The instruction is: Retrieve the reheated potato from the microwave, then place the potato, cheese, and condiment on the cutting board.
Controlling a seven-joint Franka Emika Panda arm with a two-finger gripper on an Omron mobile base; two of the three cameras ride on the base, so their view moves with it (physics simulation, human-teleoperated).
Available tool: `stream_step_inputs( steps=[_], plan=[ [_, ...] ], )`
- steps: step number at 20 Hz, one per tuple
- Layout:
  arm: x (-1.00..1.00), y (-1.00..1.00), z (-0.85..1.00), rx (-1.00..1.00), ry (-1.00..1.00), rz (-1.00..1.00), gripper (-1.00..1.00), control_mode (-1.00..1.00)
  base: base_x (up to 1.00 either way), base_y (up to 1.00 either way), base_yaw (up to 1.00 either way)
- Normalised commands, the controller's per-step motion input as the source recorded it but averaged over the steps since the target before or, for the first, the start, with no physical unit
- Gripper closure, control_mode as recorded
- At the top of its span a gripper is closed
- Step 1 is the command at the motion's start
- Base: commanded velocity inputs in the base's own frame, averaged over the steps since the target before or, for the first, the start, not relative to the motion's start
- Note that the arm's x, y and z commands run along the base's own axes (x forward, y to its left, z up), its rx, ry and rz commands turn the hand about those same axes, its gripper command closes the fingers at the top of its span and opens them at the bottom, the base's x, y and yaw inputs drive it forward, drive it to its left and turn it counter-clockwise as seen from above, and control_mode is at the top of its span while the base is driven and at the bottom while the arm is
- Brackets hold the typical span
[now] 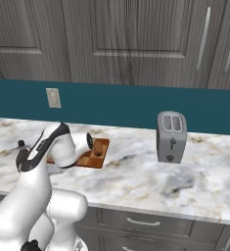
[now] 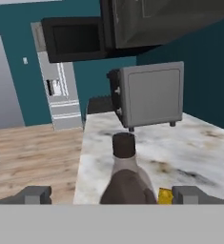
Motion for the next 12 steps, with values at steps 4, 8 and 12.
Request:
stream_step_inputs(
  steps=[4,8,12],
  plan=[
    [0.29,0.09,-0.34,0.00,0.00,0.02,-1.00,-1.00,0.00,0.00,0.00],
    [0.17,0.13,-0.43,0.00,-0.06,0.00,-1.00,-1.00,0.00,0.00,0.00],
    [0.25,0.05,-0.23,0.00,-0.09,0.00,-1.00,-1.00,0.00,0.00,0.00]
  ],
)
